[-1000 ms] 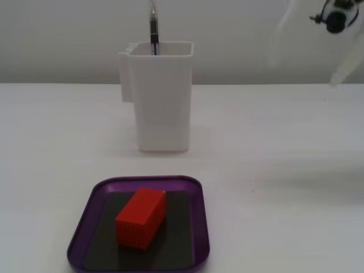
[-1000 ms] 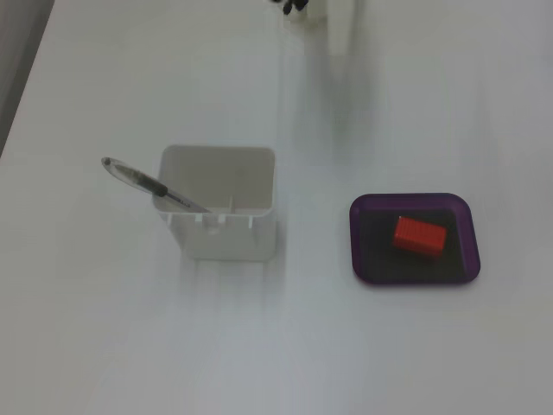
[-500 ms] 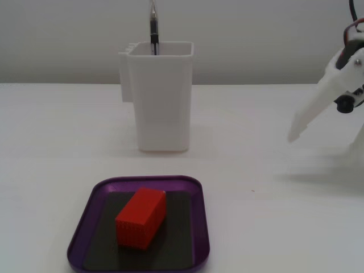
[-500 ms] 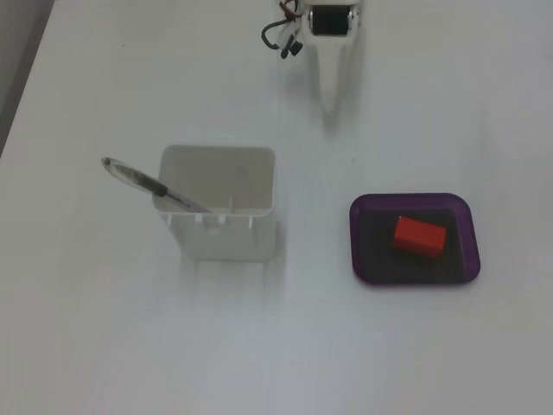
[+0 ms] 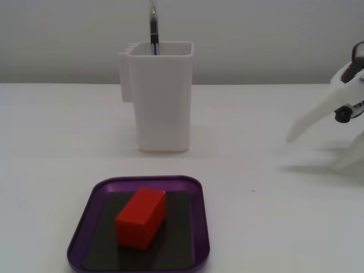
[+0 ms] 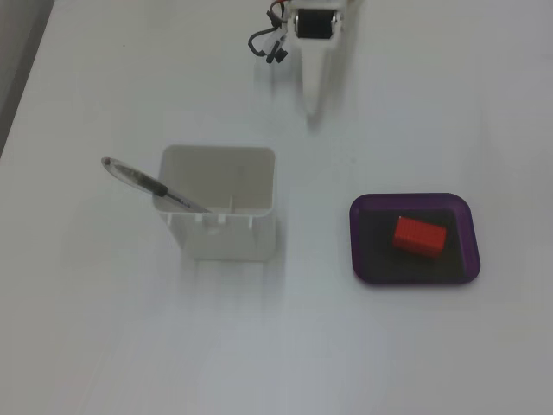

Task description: Pick up the red cube and place it in the box.

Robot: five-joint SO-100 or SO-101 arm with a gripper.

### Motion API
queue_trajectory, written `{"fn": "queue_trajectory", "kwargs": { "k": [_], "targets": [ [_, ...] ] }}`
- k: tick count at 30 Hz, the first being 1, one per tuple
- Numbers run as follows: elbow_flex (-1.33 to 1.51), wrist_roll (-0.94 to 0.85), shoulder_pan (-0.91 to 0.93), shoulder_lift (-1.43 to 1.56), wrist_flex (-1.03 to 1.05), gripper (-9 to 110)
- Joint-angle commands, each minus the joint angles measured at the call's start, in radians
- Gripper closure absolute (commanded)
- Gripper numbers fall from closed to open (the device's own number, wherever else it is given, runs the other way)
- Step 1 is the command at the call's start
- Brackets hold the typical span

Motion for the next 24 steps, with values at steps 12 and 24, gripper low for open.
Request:
{"fn": "queue_trajectory", "kwargs": {
  "k": [12,24],
  "targets": [
    [0.094,-0.002,-0.008,0.331,0.118,79],
    [0.094,0.002,-0.009,0.35,0.12,101]
  ]
}}
